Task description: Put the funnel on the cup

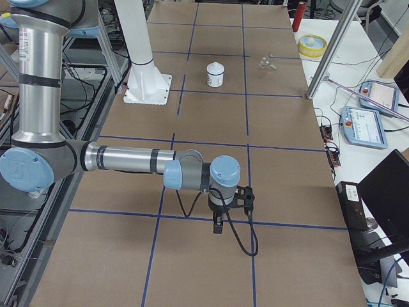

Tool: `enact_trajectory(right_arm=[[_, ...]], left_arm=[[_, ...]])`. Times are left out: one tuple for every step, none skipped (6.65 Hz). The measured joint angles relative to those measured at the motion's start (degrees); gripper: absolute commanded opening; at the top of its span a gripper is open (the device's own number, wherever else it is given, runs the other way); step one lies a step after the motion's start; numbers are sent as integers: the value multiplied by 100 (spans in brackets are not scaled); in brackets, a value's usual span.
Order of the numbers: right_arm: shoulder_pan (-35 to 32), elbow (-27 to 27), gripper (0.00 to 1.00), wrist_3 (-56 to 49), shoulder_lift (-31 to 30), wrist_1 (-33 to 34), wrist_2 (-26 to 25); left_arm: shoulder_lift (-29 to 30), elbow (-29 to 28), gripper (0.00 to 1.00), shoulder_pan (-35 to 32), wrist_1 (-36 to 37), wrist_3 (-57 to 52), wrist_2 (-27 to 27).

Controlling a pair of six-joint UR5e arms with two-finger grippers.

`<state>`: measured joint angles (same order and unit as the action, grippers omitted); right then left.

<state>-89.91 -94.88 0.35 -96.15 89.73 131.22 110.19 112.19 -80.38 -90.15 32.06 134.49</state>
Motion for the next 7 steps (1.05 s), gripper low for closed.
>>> enact_trajectory(right_arm=[[0,-1,100,0,0,0,0],[0,-2,100,0,0,0,0],[0,-3,100,0,2,0,0],[0,-4,100,0,3,0,0],[0,-4,100,0,2,0,0],[0,-4,100,0,1,0,0],[0,-4,100,0,0,0,0]], left_arm=[[176,179,100,646,-95,613,-42],[473,231,100,1339,-124,1428,-174],[767,228,100,1994,-99,2396,-495],[1086,153,100,2608,24,3236,-946],[1476,-21,100,3165,306,3879,-1381],[1760,-193,100,3567,546,4255,-1677],[1912,-370,100,3897,657,4494,-1965]])
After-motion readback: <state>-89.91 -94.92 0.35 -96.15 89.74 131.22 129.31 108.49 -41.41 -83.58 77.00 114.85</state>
